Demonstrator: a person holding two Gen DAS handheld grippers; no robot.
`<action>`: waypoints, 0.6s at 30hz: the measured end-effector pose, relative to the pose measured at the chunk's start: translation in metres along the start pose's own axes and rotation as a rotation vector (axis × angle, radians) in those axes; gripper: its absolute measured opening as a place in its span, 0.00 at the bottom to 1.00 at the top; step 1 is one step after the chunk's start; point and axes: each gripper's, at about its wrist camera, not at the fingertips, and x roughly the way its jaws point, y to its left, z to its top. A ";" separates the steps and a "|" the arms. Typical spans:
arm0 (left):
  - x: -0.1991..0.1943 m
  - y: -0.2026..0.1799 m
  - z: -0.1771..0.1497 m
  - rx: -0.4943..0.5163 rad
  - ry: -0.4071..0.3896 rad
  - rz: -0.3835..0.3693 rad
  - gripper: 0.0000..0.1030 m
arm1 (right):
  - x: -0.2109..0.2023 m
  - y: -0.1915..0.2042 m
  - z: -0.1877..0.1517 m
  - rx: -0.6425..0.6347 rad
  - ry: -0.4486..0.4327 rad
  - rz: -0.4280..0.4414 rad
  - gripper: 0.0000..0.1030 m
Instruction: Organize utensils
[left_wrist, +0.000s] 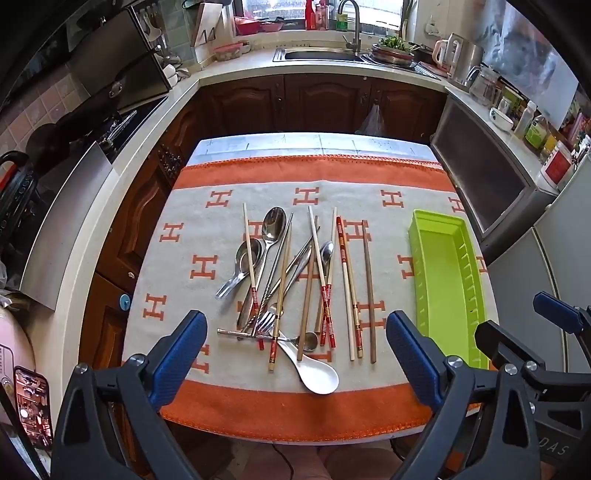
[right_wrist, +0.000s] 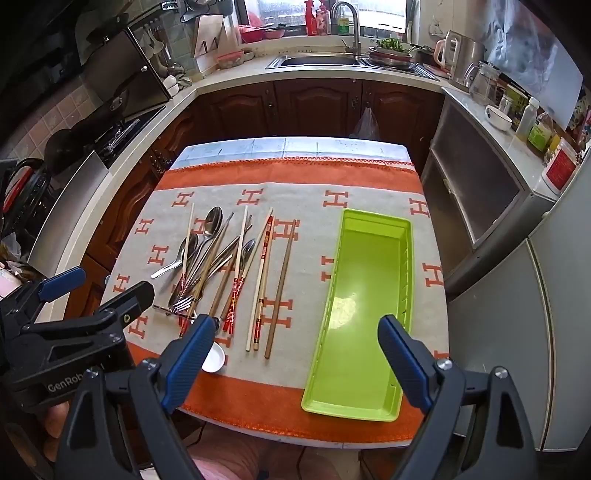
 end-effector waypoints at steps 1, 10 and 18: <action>-0.001 0.001 0.000 -0.001 -0.002 0.000 0.93 | 0.000 0.001 0.000 -0.001 -0.002 0.000 0.88; -0.002 0.002 0.000 0.006 0.006 -0.002 0.92 | -0.003 0.000 0.004 -0.002 -0.006 -0.007 0.88; -0.003 0.001 0.000 0.008 0.002 -0.007 0.87 | -0.003 0.001 0.003 -0.003 -0.006 -0.013 0.88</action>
